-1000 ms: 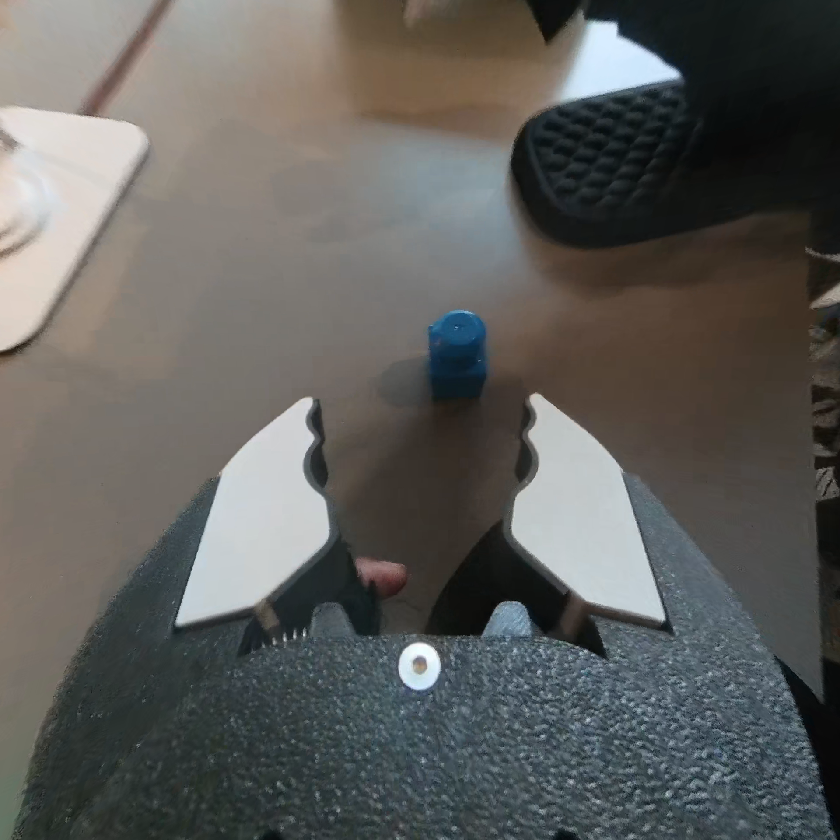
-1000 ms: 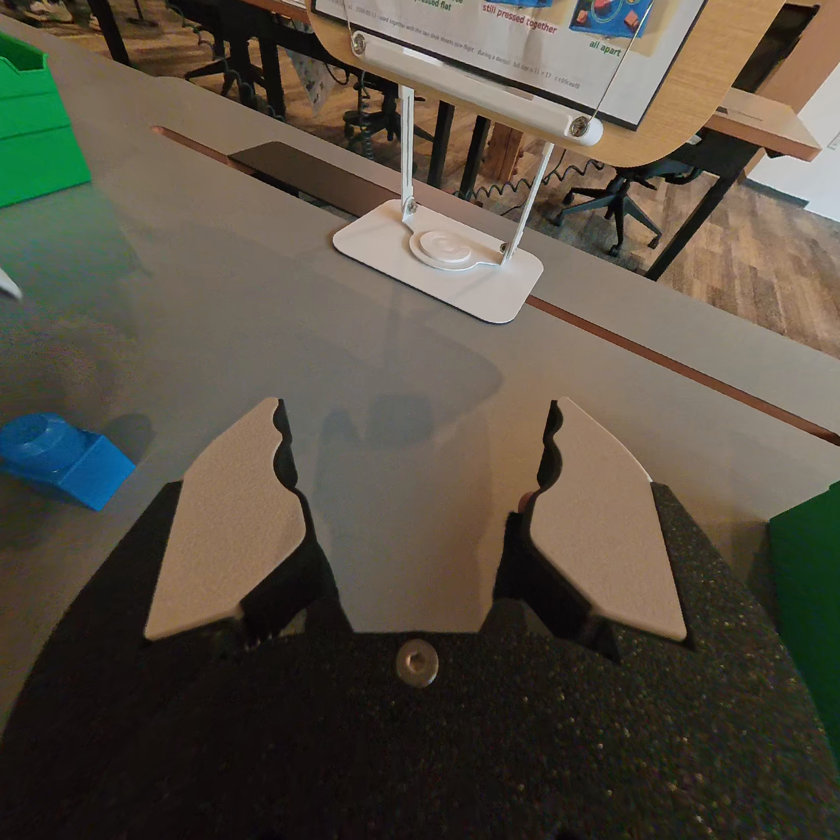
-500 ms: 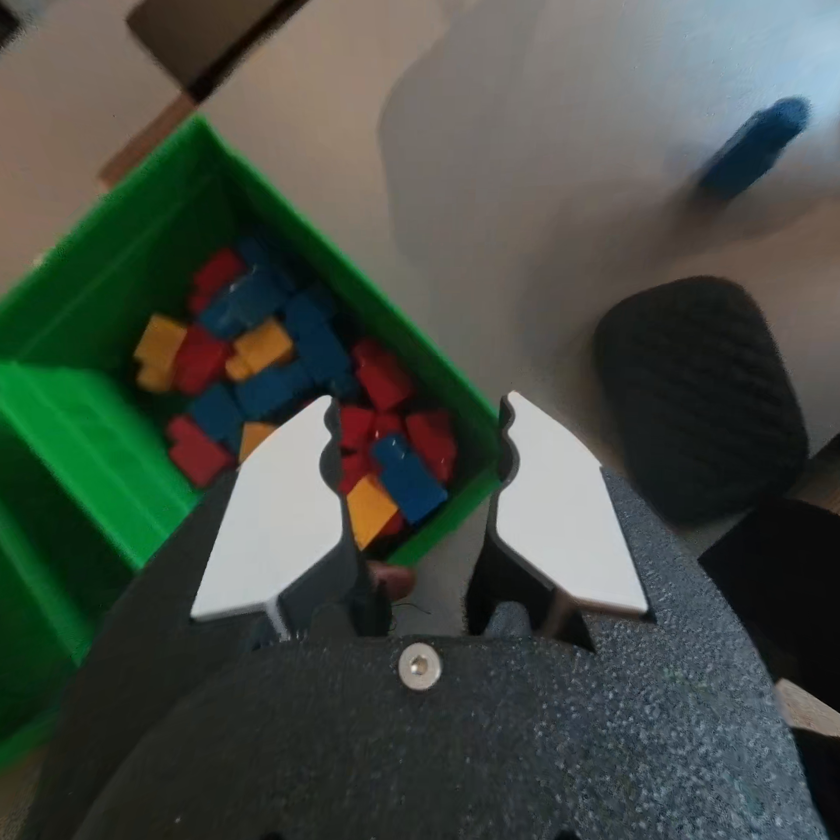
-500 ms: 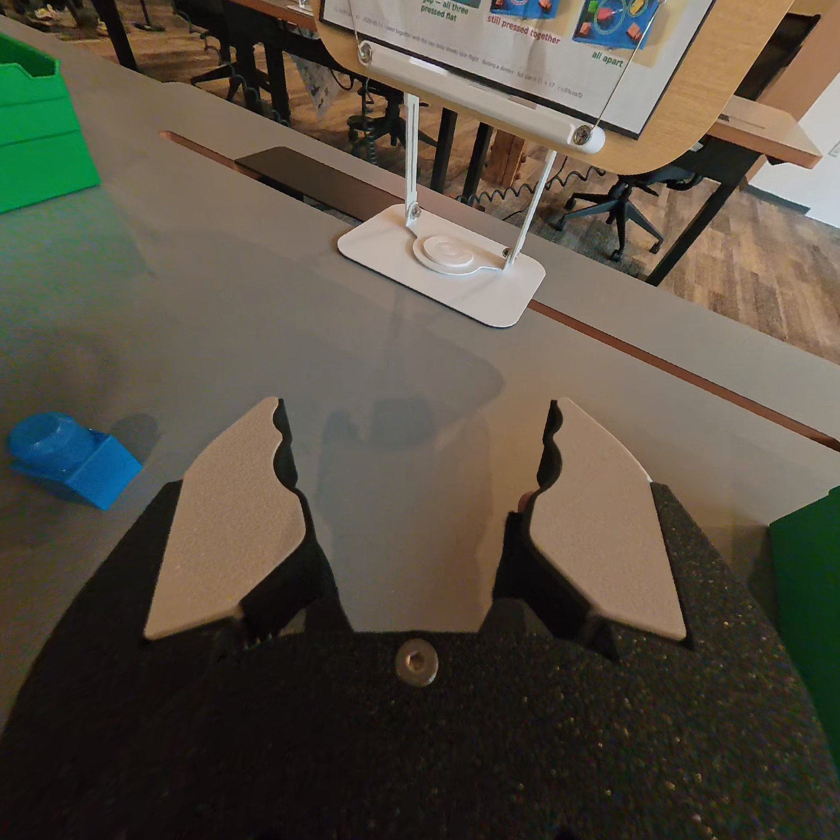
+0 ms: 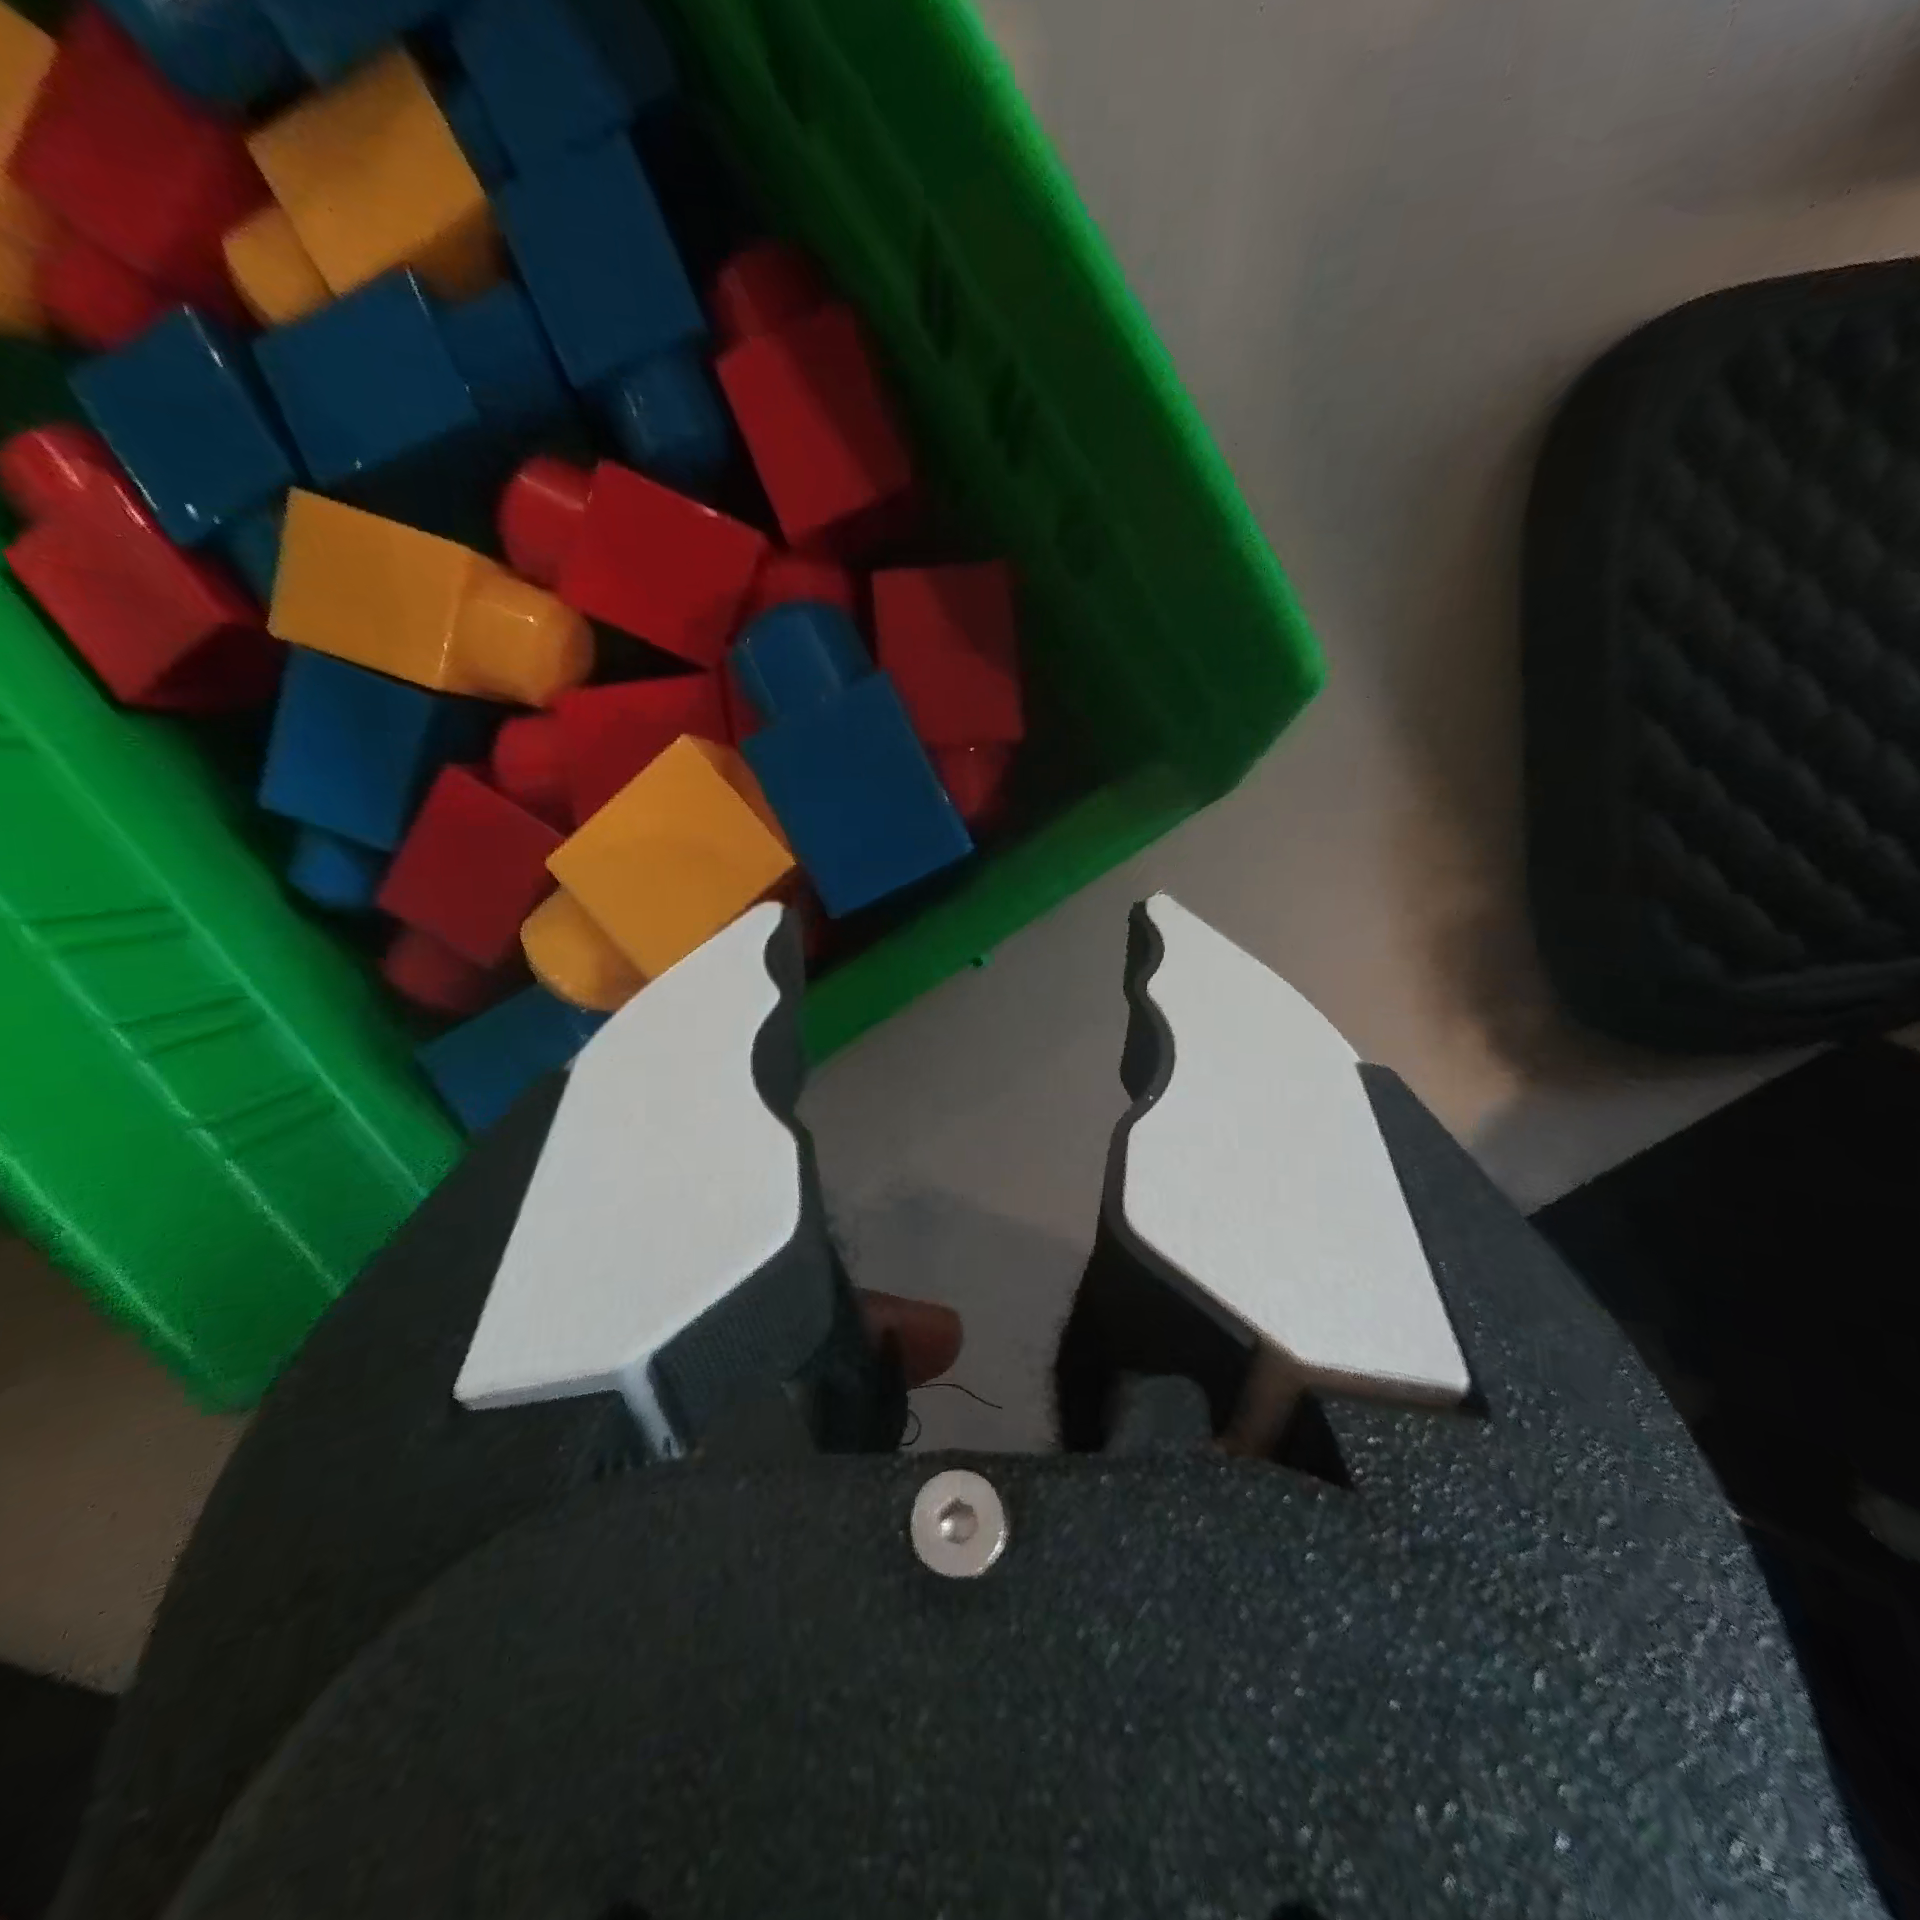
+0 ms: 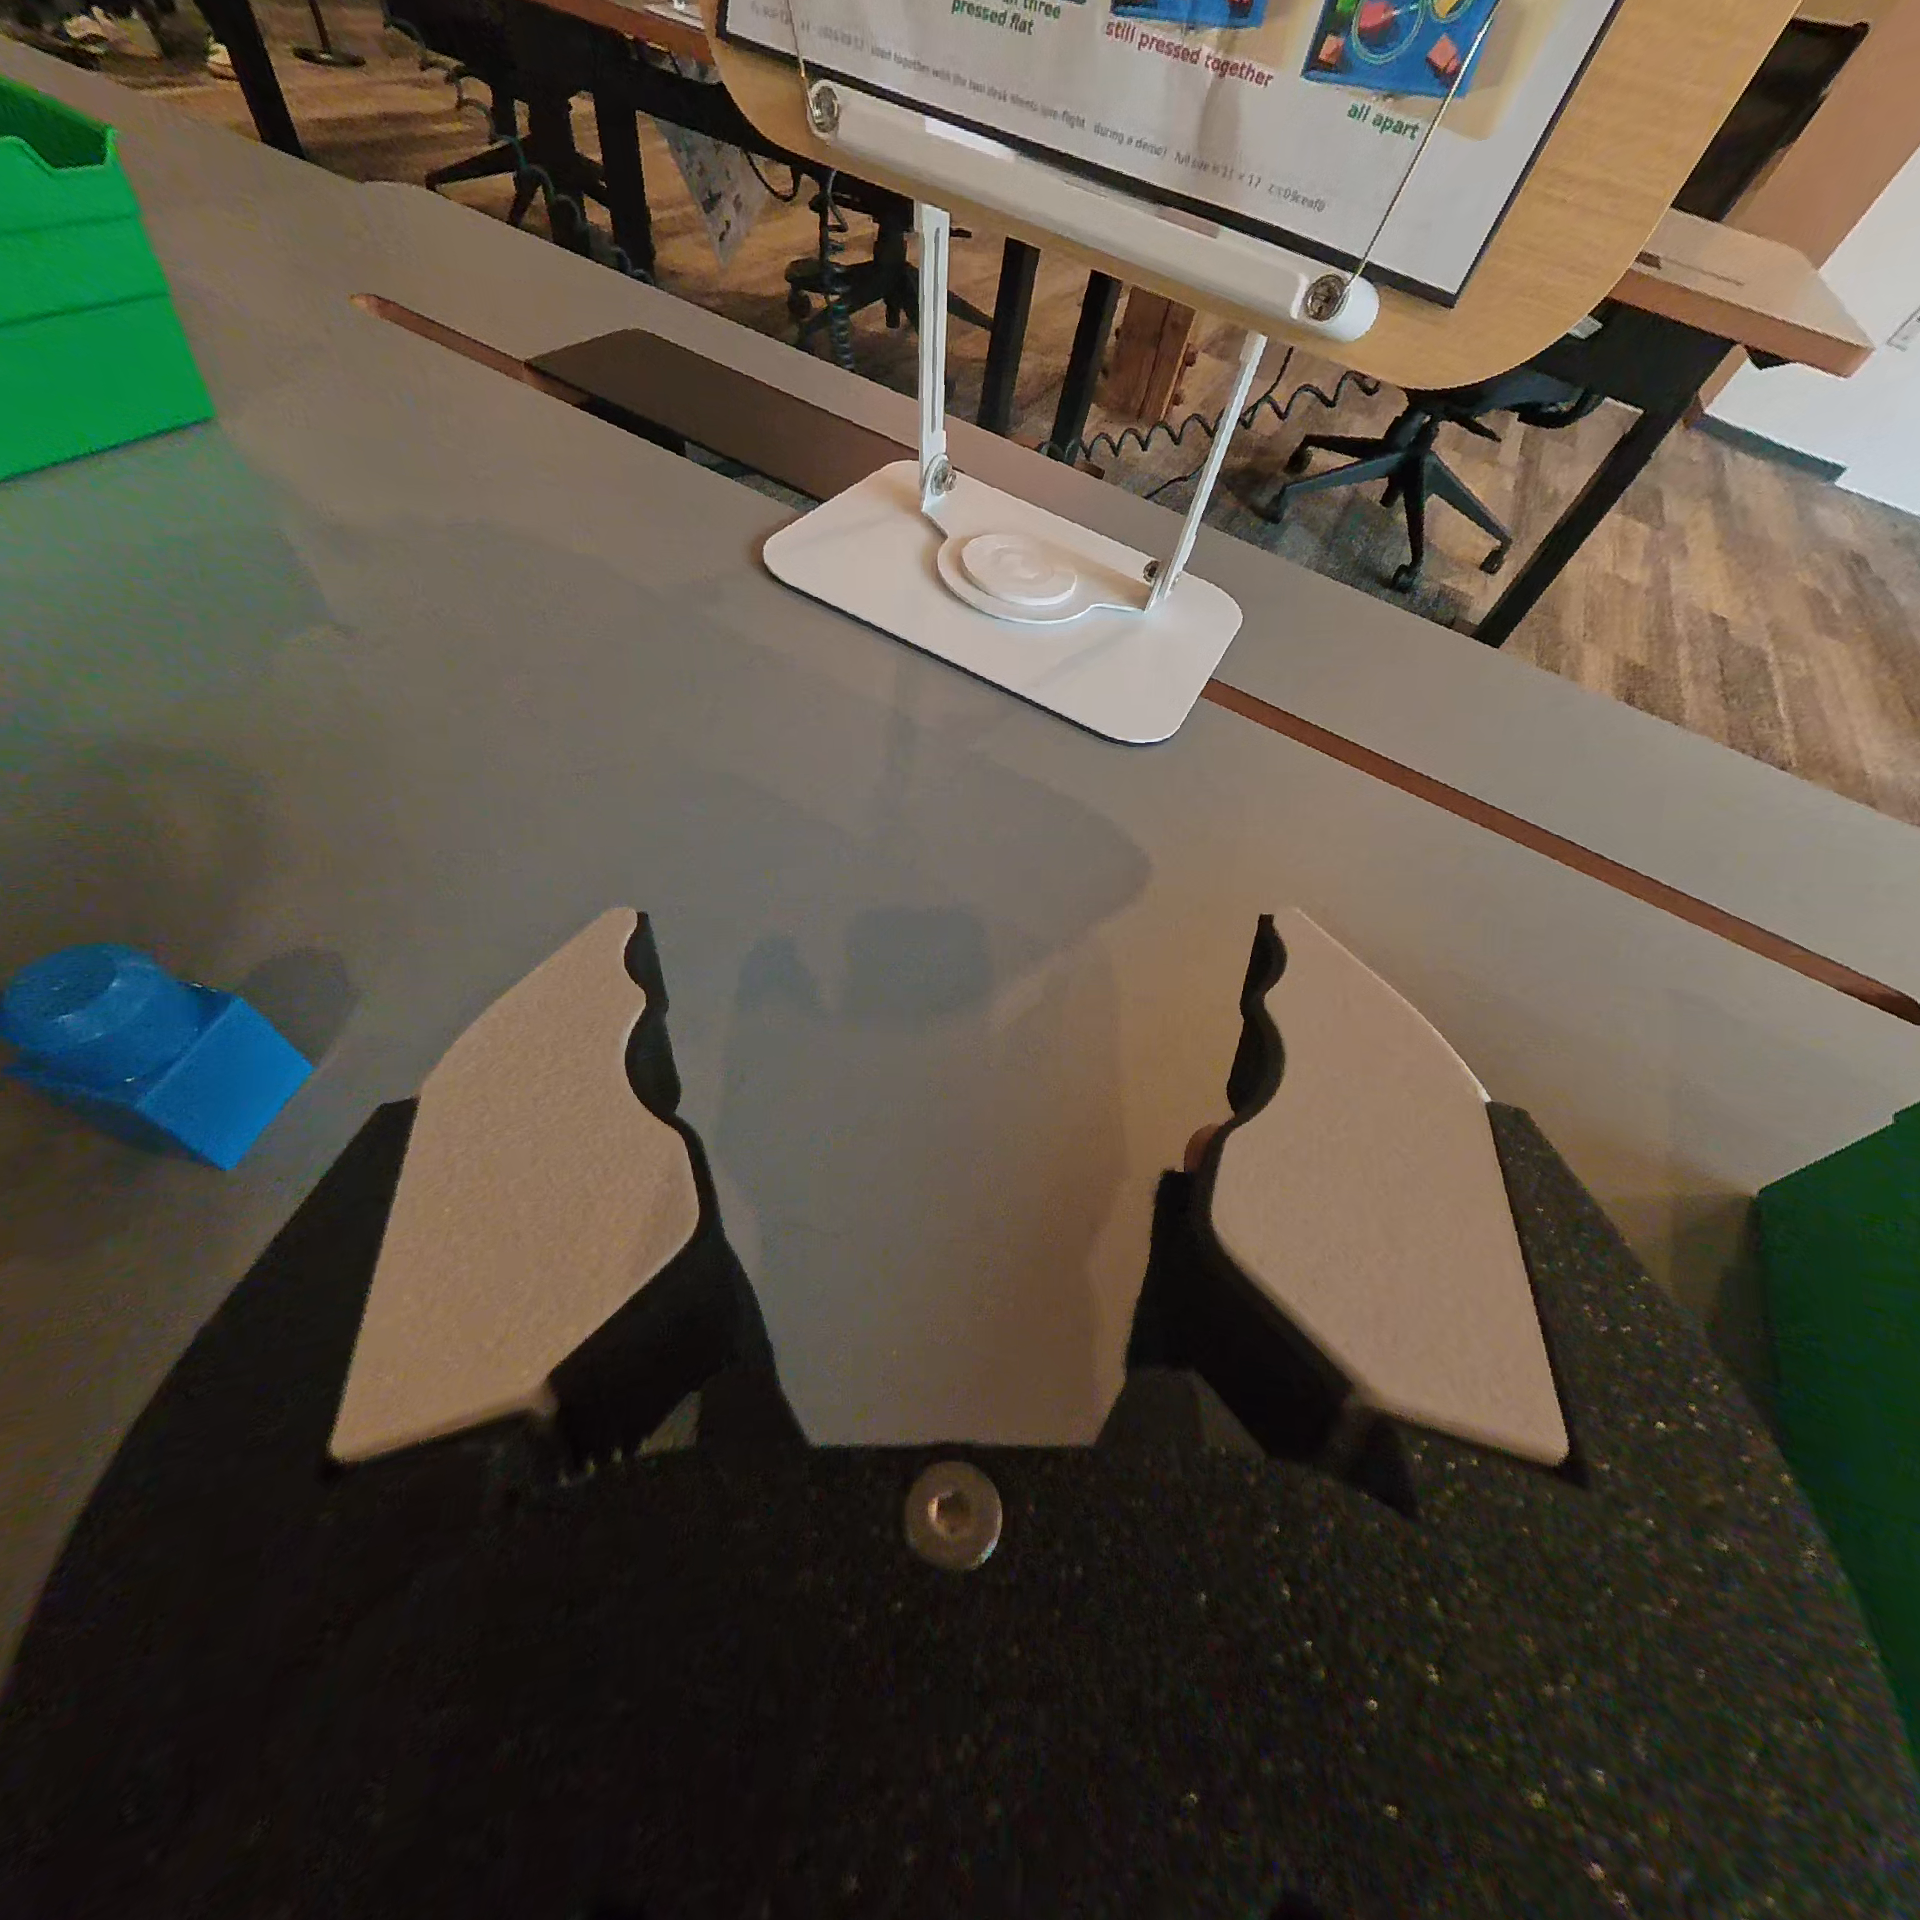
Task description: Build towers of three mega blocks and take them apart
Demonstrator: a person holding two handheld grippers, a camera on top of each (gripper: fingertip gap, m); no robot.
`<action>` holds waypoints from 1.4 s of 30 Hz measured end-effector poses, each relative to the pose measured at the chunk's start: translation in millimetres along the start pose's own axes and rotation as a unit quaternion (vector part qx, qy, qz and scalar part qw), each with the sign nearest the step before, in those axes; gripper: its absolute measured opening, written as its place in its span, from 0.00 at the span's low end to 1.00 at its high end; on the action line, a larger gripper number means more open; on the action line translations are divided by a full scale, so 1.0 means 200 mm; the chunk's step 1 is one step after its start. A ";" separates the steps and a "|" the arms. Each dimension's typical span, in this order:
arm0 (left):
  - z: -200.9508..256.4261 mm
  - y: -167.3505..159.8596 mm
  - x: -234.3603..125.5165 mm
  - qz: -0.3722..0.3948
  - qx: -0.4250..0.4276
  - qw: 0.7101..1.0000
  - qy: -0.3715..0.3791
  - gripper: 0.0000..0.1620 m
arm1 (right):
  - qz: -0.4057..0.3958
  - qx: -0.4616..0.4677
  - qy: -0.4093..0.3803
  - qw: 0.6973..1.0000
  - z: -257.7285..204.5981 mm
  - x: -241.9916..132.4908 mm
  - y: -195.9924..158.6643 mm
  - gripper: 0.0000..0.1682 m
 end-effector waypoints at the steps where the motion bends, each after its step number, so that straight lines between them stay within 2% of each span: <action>1: 0.00 -0.02 0.01 -0.004 -0.004 1.000 0.002 0.37 | 0.000 0.000 0.000 1.000 0.00 0.00 0.00 0.63; 10: -0.03 -0.04 0.10 0.008 -0.033 0.999 0.019 0.36 | 0.002 0.000 -0.003 1.000 0.00 0.00 0.00 0.63; 14: -0.09 -0.03 0.12 0.022 -0.051 0.997 0.056 0.33 | 0.003 0.000 -0.003 1.000 0.01 0.00 0.00 0.63; 16: -0.09 -0.03 0.14 0.028 -0.052 0.997 0.058 0.28 | 0.002 0.000 -0.003 1.000 0.01 0.00 0.00 0.63; 17: -0.10 -0.03 0.14 0.030 -0.051 0.996 0.060 0.22 | 0.002 0.000 -0.003 1.000 0.01 0.00 0.00 0.63; 20: -0.11 -0.02 0.15 0.046 -0.048 0.995 0.072 0.21 | 0.002 0.000 -0.003 1.000 0.01 0.00 0.00 0.63; 26: -0.14 0.09 0.05 0.158 -0.049 0.982 0.087 0.21 | 0.001 0.001 0.001 1.000 0.00 0.00 -0.01 0.62; 30: -0.12 0.22 -0.04 0.244 -0.016 0.966 0.087 0.21 | 0.004 0.004 0.010 1.000 -0.01 0.00 0.00 0.62; 32: -0.06 0.32 -0.09 0.316 0.013 0.946 0.065 0.21 | 0.008 0.010 0.018 1.000 -0.02 0.00 0.00 0.61; 35: 0.09 0.48 -0.13 0.411 0.040 0.911 -0.009 0.21 | 0.013 0.014 0.026 0.999 -0.03 0.00 0.01 0.59; 42: 0.56 0.79 -0.04 0.503 0.101 0.834 -0.200 0.21 | 0.036 0.029 0.081 0.996 -0.09 0.00 0.04 0.55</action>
Point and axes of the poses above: each gripper's, where its closed fingertips meet, x out along the fingers, y out of its top, z = x × y across the jaws, the point moved 4 cm from there along -x, back along the fingers, and after that the axes turned 14 degrees about z, right-handed, at the moved point
